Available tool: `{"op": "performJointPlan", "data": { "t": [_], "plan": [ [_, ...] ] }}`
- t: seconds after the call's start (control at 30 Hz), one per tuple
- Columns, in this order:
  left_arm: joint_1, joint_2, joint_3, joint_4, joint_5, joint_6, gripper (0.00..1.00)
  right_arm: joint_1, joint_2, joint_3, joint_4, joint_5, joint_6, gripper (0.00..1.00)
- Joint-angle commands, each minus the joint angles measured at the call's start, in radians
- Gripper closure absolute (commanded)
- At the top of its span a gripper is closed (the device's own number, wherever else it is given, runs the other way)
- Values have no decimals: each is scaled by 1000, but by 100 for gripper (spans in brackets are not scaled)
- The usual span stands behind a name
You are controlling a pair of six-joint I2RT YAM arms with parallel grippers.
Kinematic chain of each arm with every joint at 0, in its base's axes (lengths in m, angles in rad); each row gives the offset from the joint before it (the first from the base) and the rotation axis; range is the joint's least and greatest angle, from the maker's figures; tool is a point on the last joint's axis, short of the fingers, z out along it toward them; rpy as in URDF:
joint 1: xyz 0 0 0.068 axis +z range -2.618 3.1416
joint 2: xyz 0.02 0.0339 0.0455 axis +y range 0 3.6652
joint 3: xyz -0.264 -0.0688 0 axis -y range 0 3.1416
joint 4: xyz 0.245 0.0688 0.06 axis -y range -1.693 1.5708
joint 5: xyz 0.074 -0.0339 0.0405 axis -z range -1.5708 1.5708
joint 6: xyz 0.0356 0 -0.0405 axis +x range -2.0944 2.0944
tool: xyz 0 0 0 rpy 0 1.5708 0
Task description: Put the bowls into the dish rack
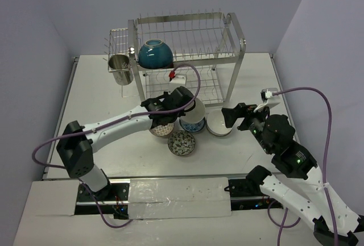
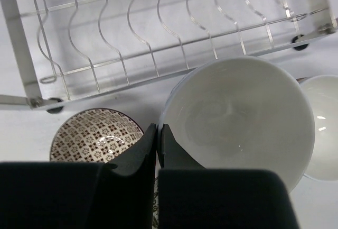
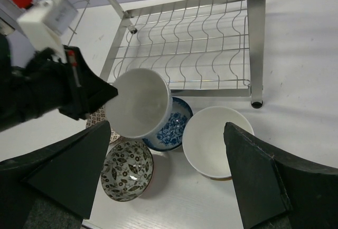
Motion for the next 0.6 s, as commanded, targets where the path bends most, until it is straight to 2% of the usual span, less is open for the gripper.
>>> {"op": "performJointPlan", "data": {
  "t": [0.0, 0.27, 0.37, 0.57],
  "plan": [
    [-13, -87, 55, 83, -11, 118, 100, 6, 11, 14, 55, 11, -11, 5],
    [-106, -244, 54, 180, 53, 431, 100, 6, -41, 39, 51, 97, -22, 4],
    [-119, -284, 107, 189, 53, 533, 100, 6, -87, 51, 52, 137, -19, 2],
    [-136, -265, 328, 168, 16, 740, 100, 6, -147, 59, 32, 206, -50, 0]
  ]
}}
